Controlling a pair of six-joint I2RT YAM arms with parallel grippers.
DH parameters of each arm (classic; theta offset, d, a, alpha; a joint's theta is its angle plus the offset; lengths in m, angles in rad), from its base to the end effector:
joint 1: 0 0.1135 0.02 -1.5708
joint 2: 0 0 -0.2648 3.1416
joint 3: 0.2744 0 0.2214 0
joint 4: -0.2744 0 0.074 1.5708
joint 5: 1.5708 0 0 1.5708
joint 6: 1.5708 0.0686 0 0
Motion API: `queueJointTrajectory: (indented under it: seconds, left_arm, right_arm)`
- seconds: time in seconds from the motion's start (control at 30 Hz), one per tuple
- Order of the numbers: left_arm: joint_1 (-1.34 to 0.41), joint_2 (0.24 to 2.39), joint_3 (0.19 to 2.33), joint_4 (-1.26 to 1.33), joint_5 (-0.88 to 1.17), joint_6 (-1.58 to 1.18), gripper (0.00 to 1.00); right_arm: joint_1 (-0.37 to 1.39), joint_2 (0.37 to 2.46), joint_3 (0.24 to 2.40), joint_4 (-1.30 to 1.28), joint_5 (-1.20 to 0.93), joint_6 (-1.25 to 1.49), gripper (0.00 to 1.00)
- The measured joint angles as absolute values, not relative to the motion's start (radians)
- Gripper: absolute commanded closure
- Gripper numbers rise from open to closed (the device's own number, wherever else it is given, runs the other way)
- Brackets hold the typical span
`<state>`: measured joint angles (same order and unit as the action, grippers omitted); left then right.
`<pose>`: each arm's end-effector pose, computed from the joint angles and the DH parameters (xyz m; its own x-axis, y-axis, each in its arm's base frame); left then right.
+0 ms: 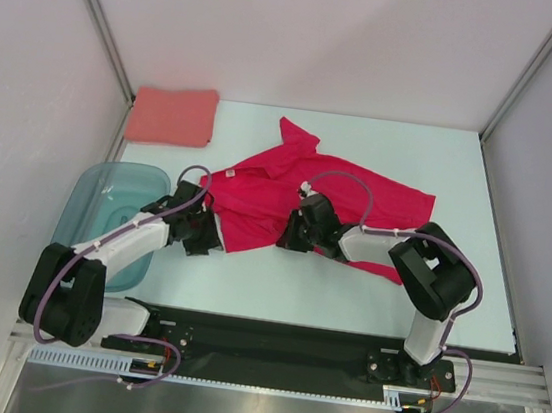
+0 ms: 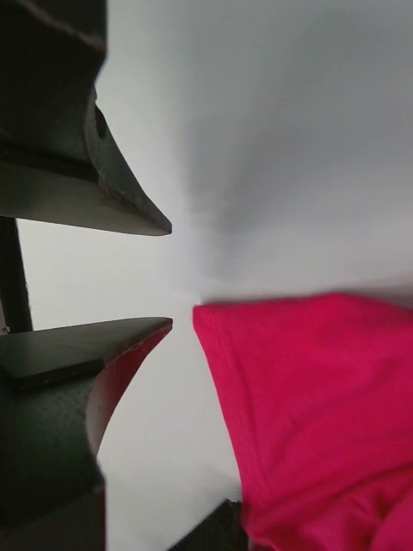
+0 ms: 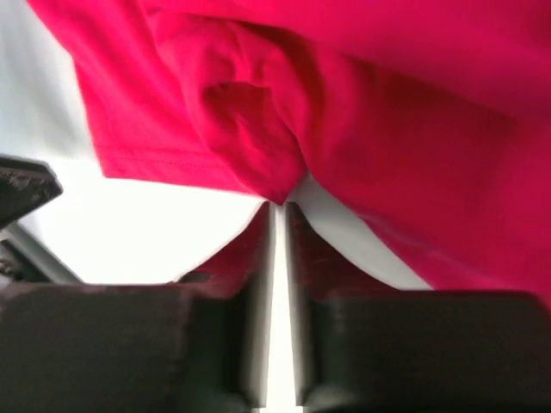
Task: Fold and stack the t-shirts
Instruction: Flatten the tshirt out
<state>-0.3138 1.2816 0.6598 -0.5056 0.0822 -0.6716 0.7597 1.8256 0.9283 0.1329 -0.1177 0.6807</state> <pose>0.2016 -0.0713 0.1633 -0.8849 -0.3648 -0.2897 -0.2676 0.9071 -0.3250 0.2621 0.2601 0.1422 -0.8591 0.0460 -0.5098 -0.2635 0.8142 0.5174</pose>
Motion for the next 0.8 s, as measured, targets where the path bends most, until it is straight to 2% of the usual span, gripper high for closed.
queueJointTrajectory:
  seconds: [0.1, 0.2, 0.43, 0.8]
  left_arm:
    - [-0.314, 1.295, 0.660, -0.448, 0.083, -0.682, 0.52]
    - [-0.314, 1.346, 0.661, -0.413, 0.083, -0.684, 0.55]
    - [-0.313, 1.421, 0.670, -0.350, 0.104, -0.701, 0.57]
    - [-0.334, 1.454, 0.682, -0.299, 0.115, -0.731, 0.59]
  right_arm:
    - [0.737, 1.814, 0.927, 0.149, -0.183, 0.670, 0.54]
    - [0.736, 1.781, 0.920, 0.126, -0.220, 0.657, 0.51]
    - [0.710, 1.580, 0.834, 0.051, -0.234, 0.642, 0.50]
    - [0.538, 1.349, 0.638, -0.017, -0.226, 0.643, 0.50]
